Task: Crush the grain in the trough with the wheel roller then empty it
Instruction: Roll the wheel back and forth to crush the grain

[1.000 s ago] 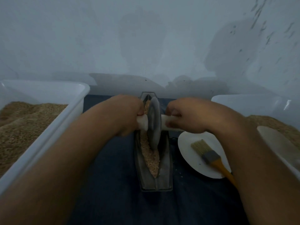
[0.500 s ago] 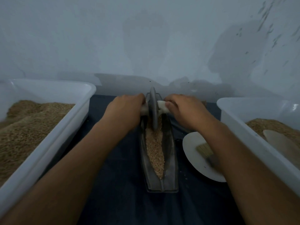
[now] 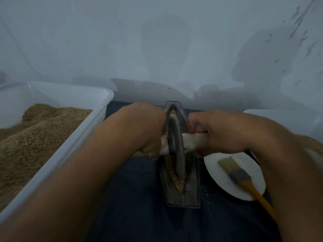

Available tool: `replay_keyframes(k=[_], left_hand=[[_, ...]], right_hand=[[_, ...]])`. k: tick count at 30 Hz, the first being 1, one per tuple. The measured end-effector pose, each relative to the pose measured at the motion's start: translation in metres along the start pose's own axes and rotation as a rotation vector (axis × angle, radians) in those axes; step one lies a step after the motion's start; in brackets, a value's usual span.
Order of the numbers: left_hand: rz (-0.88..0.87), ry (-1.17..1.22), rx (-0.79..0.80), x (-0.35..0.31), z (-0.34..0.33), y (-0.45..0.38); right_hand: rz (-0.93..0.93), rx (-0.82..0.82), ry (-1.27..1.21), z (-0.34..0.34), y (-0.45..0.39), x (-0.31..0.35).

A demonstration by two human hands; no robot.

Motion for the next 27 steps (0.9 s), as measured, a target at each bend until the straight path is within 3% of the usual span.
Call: replay_keyframes(k=[6,11,18,22,27], left_hand=[[0.045,0.11,-0.063,0.007,-0.015,-0.017],[0.144,0.154,-0.265,0.006,-0.035,-0.042],[0.232,0.115,-0.447,0.001,-0.057,-0.067],[0.202,0.137,-0.435,0.002,-0.055,-0.065],[0.125,0.156,-0.355,0.0,-0.033,-0.045]], right_hand=[[0.005,-0.071,-0.019,-0.003,-0.016,-0.013],[0.058,-0.202,-0.091,-0.014,-0.04,-0.041],[0.132,-0.568,0.098,-0.035,-0.069,-0.049],[0.096,-0.518,0.053,-0.032,-0.065,-0.047],[0.01,-0.288,-0.06,-0.018,-0.042,-0.046]])
Point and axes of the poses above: each hand's wrist, its own y-axis away from the middle knuckle, its own z-axis out of the back of the hand, x = y × z, the point moved 1 cm from there along -y, towards the middle knuckle, and after that the axes turned 12 degrees about -y, right-handed, at the moved point
